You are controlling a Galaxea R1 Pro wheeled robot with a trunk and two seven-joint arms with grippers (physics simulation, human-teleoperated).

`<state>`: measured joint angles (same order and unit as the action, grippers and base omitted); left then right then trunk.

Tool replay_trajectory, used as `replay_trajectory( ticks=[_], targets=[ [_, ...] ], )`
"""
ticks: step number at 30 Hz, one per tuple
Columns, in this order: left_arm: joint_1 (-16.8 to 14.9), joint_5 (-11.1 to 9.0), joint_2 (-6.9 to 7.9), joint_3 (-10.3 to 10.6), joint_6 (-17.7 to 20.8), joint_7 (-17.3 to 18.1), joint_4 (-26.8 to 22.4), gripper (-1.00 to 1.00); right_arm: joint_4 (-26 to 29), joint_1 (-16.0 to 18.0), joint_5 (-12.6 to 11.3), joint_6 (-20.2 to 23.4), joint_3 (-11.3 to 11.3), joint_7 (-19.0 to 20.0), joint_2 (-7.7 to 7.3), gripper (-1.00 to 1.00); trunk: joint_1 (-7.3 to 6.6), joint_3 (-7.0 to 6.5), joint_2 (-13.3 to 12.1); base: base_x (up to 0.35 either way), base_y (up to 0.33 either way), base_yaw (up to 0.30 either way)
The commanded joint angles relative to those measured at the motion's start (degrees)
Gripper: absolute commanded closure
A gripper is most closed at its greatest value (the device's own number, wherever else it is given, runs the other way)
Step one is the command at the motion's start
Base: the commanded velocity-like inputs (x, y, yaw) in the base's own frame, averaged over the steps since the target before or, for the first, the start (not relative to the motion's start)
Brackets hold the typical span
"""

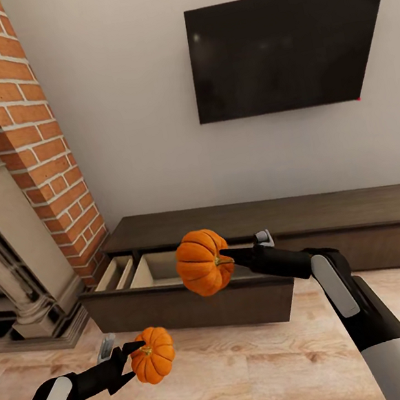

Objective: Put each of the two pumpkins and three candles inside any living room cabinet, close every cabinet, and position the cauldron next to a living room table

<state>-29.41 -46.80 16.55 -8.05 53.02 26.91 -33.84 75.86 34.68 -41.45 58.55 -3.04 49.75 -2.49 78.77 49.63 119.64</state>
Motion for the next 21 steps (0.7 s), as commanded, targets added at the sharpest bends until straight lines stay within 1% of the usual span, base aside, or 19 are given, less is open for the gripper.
replay_trajectory(
  ticks=[1, 7, 9, 10, 21],
  targets=[
    [-0.03, 0.29, -0.03, -0.21, 0.32, 0.16, 0.00, 1.00, -0.02, 0.04, 0.00, 0.24, -0.04, 0.10, -0.01, 1.00, -0.23, -0.13, -0.39, 0.000, 0.000, 0.000],
    [-0.03, 0.30, 0.04, -0.21, 0.37, 0.12, 0.00, 1.00, -2.73, 0.04, -0.22, 0.24, 0.03, 0.13, 0.06, 1.00, -1.55, -1.21, -2.80, 0.000, 0.000, 0.000],
    [-0.03, 0.29, 0.20, -0.21, 0.38, 0.12, 0.00, 1.00, -2.71, 0.04, -0.15, 0.24, 0.04, -0.05, 0.08, 1.00, -1.99, -1.57, -3.60, 0.000, 0.000, 0.000],
    [-0.03, 0.25, 0.34, -0.21, 0.40, 0.08, 0.00, 1.00, -2.36, 0.04, 0.28, 0.24, 0.05, -0.46, 0.10, 1.00, -2.21, -1.75, -4.00, 0.000, 0.000, 0.000],
    [-0.03, 0.43, 0.41, -0.13, 0.47, -0.01, -0.04, 1.00, -1.99, 0.04, 0.66, 0.25, -0.29, -1.21, 0.29, 1.00, -4.63, -3.72, -8.41, 0.000, 0.000, 0.000]
  ],
)
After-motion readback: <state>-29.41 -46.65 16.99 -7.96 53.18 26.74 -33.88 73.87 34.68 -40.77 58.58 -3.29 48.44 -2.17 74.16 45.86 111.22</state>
